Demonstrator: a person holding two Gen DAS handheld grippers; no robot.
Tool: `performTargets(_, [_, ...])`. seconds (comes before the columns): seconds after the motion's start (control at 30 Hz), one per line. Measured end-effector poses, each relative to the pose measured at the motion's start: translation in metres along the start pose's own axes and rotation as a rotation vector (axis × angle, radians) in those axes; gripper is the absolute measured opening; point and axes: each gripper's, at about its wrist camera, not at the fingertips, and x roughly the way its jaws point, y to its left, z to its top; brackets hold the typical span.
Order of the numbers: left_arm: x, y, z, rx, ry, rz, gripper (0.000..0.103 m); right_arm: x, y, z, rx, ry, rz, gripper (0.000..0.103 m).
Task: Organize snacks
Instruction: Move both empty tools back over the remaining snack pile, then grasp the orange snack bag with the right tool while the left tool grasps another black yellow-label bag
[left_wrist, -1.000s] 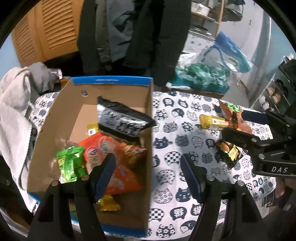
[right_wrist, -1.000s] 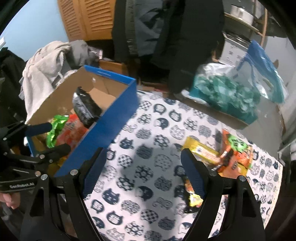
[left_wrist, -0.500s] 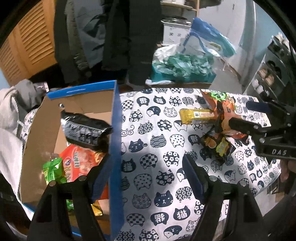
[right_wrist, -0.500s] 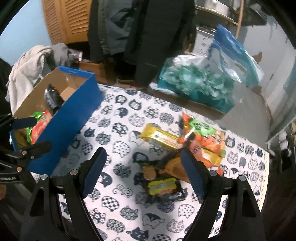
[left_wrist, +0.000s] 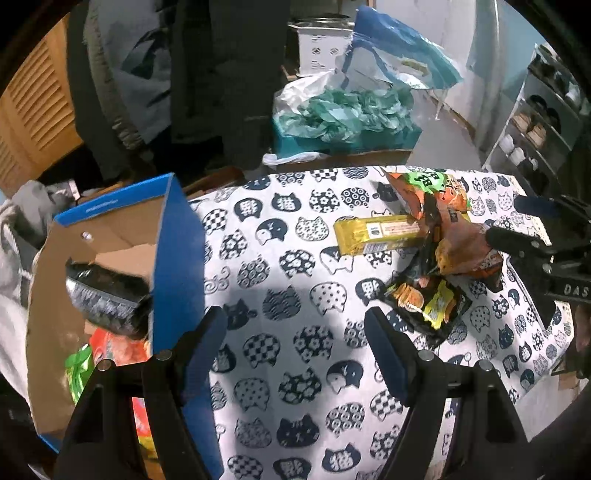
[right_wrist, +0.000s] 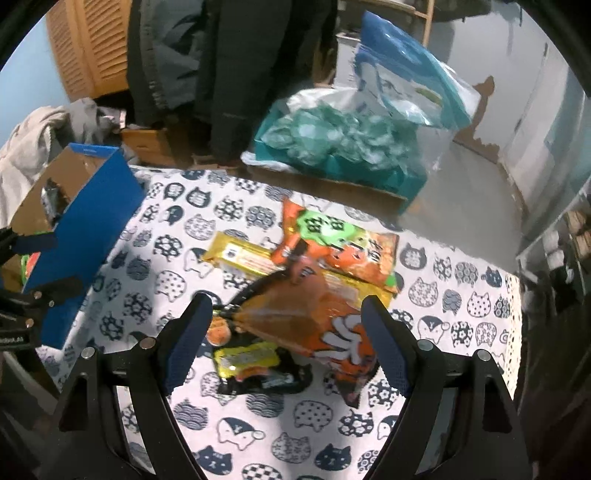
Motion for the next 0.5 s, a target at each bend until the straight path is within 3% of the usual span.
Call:
performTargets(0.3, [0.032,-0.019,0.019,0.014,0.044,-0.027,0.078,0.026,-0.015,-0.005,-0.075,0.026,-0.006,0.083])
performTargets(0.5, [0.047,-0.030,0.017,0.035,0.086,-0.040,0.078,0.059,-0.022,-0.008,-0.098,0.096,0.033,0.083])
